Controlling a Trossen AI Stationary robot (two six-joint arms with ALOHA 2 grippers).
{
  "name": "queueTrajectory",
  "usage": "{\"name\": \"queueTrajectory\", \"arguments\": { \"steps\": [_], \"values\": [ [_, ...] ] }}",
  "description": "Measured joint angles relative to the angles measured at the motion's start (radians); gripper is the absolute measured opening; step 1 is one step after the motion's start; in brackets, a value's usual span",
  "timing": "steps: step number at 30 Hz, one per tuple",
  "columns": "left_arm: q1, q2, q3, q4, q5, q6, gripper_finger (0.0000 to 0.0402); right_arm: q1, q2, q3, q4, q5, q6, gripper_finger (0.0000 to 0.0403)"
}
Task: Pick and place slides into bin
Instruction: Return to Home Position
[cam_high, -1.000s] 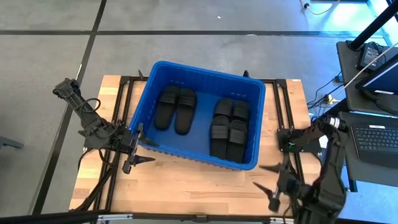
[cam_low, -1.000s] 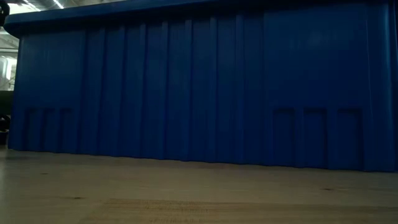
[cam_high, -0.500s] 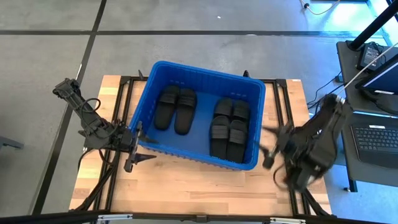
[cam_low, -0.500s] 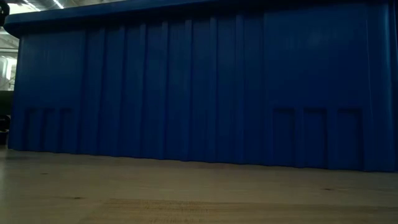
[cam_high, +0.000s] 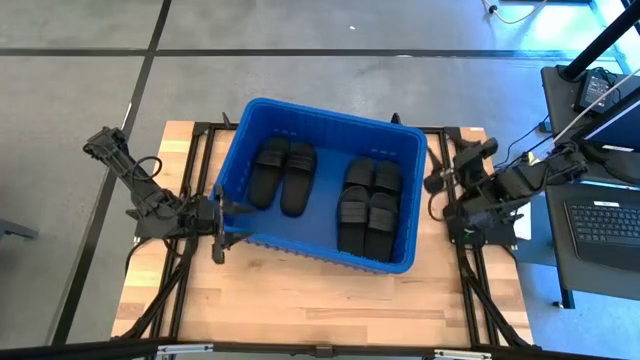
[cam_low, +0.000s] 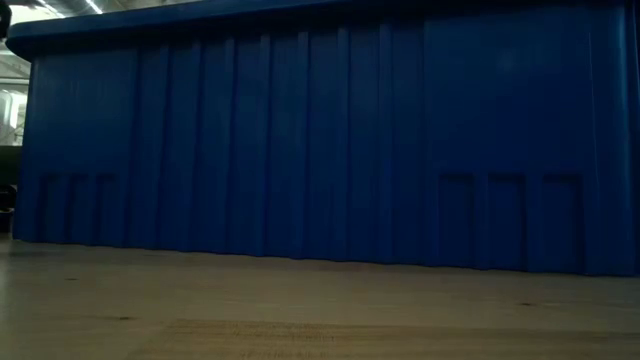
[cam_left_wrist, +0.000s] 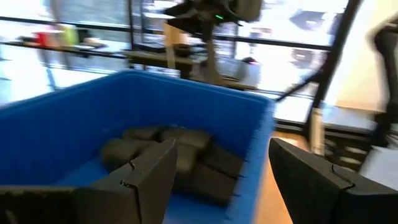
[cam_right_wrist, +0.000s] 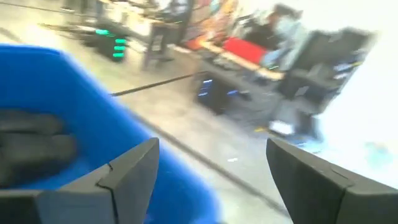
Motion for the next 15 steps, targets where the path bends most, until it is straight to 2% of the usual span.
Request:
{"name": "queueTrajectory", "arguments": {
  "steps": [5,10,15],
  "values": [
    [0.058,0.000,0.000,0.000,-0.100,0.000,0.0248,-0.136,-0.100,-0.134,-0.002,0.133,-0.016,0.0296],
    [0.127,0.000,0.000,0.000,-0.121,0.000,0.0248,-0.259,-0.177,-0.267,0.010,0.136,-0.008,0.0296],
    [0.192,0.000,0.000,0.000,-0.121,0.000,0.0248,-0.332,-0.204,-0.391,0.091,0.136,-0.005,0.0296]
  ]
}}
